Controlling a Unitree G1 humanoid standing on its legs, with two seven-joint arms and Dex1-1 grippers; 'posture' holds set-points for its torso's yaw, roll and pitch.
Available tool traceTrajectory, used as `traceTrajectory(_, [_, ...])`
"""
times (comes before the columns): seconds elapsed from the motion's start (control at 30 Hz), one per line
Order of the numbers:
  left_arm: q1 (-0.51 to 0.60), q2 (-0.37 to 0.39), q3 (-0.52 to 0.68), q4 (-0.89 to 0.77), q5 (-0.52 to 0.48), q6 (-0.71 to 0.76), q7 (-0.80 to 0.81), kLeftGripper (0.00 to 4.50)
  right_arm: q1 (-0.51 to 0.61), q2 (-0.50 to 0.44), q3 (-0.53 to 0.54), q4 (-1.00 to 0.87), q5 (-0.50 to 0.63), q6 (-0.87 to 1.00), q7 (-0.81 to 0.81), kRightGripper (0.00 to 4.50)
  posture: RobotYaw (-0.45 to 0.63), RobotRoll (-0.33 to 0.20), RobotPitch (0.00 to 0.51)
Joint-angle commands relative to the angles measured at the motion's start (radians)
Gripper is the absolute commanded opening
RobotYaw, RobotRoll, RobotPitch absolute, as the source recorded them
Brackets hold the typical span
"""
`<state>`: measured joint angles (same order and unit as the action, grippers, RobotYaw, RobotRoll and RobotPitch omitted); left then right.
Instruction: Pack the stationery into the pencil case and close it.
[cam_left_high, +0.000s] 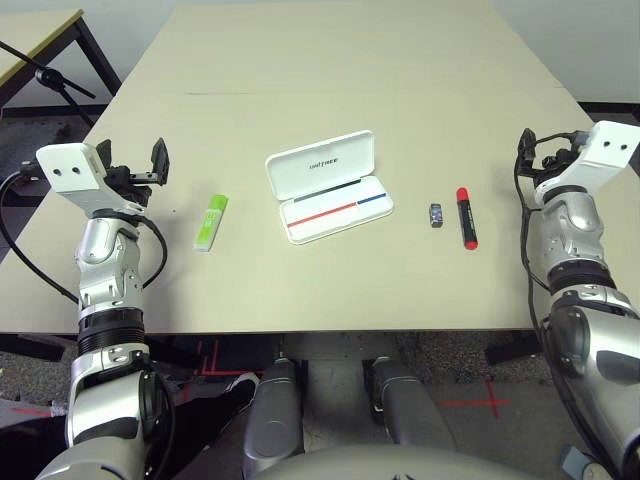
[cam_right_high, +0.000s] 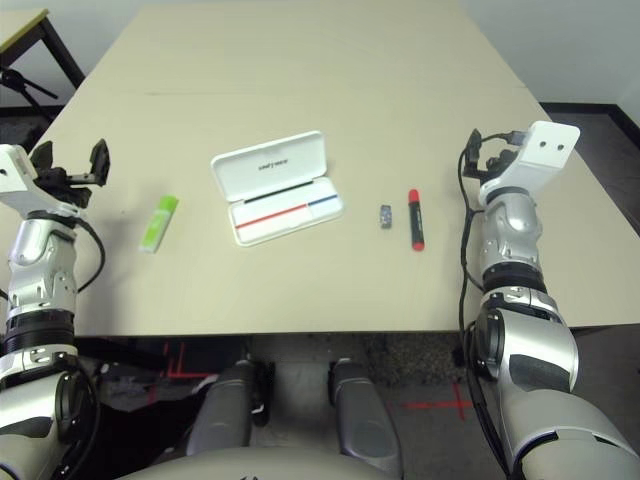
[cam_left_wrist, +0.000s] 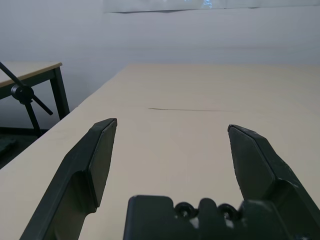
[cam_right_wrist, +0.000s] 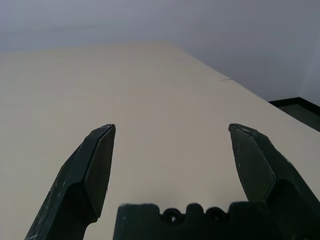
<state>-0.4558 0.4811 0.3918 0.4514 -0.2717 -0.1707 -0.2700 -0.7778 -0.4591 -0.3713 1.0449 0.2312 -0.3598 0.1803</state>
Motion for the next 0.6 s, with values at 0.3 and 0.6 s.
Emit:
traceTrajectory(0.3, [-0.008, -0.019, -0.002, 0.017, 0.002, -0.014, 0.011, 4.48, -0.020, -0.014, -0.007, 0.027, 0.004, 0.002, 0.012, 4.50, 0.00, 0.000, 0.115])
traceTrajectory(0.6, [-0.001, -0.026, -0.001, -0.031, -0.009, 0.001, 0.007, 4.48, -0.043, -0.026, 0.002, 0.033, 0.005, 0.009, 0.072, 4.50, 0.00, 0.000, 0.114])
